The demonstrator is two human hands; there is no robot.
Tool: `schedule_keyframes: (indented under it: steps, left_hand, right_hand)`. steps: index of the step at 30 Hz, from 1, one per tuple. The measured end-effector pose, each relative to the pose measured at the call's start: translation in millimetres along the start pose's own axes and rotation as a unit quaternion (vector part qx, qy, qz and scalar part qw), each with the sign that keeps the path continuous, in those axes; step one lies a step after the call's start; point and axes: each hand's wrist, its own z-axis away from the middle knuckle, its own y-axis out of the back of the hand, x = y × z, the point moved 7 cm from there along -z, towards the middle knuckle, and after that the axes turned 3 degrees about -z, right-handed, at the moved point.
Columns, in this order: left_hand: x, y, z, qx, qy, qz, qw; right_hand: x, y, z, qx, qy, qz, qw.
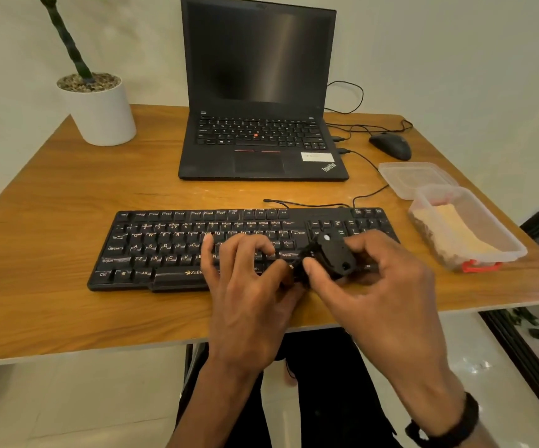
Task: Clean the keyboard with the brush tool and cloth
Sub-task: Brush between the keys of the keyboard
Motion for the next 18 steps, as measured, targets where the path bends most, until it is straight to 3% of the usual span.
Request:
schedule_keyframes:
  steps: [8, 13, 18]
  left_hand:
    - [-40.9, 29.6, 8.4, 0.02, 0.049, -0.023, 0.998]
    - [-43.6, 31.0, 5.1, 0.013, 0.051, -0.033, 0.998]
    - [-44.6, 33.1, 3.9, 0.021, 0.064, -0.029, 0.997]
  right_hand:
    - [15.1, 43.4, -0.2, -0.005, 0.023, 0.091, 0.996]
    - [-17.8, -2.1, 17.8, -0.018, 0.05, 0.1, 0.994]
    - [-44.6, -39.2, 28.6, -0.107, 0.077, 0.035, 0.991]
